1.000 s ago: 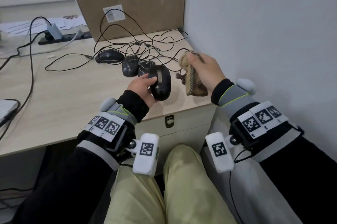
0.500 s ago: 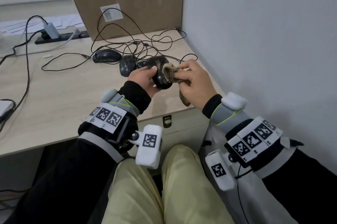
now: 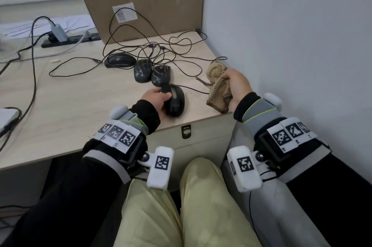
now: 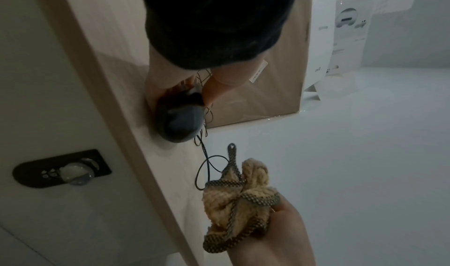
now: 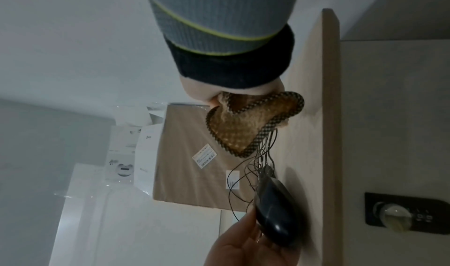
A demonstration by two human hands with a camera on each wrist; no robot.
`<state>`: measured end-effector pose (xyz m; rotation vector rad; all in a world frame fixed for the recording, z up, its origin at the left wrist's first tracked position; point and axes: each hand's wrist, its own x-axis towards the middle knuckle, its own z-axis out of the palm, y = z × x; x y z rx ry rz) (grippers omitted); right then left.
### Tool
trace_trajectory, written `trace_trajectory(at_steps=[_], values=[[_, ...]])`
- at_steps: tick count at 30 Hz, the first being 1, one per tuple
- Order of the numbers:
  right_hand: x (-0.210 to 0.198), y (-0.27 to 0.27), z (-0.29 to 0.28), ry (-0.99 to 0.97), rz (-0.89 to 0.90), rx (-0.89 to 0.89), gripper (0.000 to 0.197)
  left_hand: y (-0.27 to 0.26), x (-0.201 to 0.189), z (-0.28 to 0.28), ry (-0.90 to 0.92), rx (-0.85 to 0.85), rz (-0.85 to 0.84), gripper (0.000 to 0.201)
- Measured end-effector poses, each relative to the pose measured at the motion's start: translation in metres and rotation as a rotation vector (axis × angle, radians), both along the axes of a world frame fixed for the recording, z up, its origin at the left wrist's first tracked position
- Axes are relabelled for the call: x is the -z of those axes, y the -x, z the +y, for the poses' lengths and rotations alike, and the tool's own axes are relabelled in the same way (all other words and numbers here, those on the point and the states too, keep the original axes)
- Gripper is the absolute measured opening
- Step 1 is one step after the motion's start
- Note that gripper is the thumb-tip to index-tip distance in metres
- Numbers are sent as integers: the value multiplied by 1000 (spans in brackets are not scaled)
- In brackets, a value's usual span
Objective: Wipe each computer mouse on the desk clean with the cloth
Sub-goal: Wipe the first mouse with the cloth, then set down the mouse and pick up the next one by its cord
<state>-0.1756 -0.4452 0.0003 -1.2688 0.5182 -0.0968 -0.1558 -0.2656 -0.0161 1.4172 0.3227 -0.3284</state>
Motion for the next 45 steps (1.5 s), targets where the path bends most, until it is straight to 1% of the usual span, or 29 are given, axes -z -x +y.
trace_trajectory(at_steps=[4,6,9,12,15,17,18,20,22,23,25,27,29,31,33,35,36,38,40,42,44,45], values=[[-4,2,-1,-178,-54,-27,12,-9,2,-7,-197,11,-54,60],[-6,3,-1,-187,-83,-40,14,-14,4,-10,-268,16,-60,60],[-3,1,1,-82,-92,-50,12,-12,-1,-15,-405,27,-79,59],[-1,1,0,-10,-129,-113,11,-15,0,-15,-555,79,-89,57],[0,3,0,73,-158,-159,15,-17,-3,-15,-610,102,-99,61],[2,2,-2,143,-166,-113,18,-18,-4,-15,-649,126,-109,62],[3,1,-5,199,-167,-72,19,-18,-3,-14,-666,138,-107,65],[4,-1,-10,312,-178,-26,15,-18,-1,-14,-719,164,-98,79],[4,-2,-13,403,-202,-44,10,-17,1,-15,-818,206,-87,94],[5,-3,-13,461,-212,-65,11,-17,2,-16,-877,225,-81,100],[6,-2,-12,594,-241,-143,16,-18,3,-18,-960,245,-90,104],[5,-3,-9,741,-272,-233,14,-17,1,-19,-982,264,-130,98],[6,-7,-7,951,-290,-299,24,-15,-3,-18,-967,305,-197,93],[5,-9,-4,1141,-324,-373,32,-10,-9,-15,-924,368,-303,92],[2,-9,2,1210,-379,-479,33,-5,-18,-10,-845,431,-419,94],[-1,-8,4,1202,-377,-585,36,-2,-27,0,-781,483,-517,96],[-3,-7,5,1182,-369,-601,38,-2,-31,6,-758,506,-550,96],[-6,-7,5,1100,-353,-590,45,-3,-38,17,-685,568,-570,99],[-9,-7,6,992,-348,-580,47,-1,-43,28,-568,623,-553,103],[-11,-6,9,911,-350,-584,38,1,-46,37,-403,635,-523,103],[-12,-4,14,856,-370,-579,21,2,-45,45,-219,572,-487,101],[-12,-3,17,818,-377,-573,15,1,-45,49,-158,523,-470,100]])
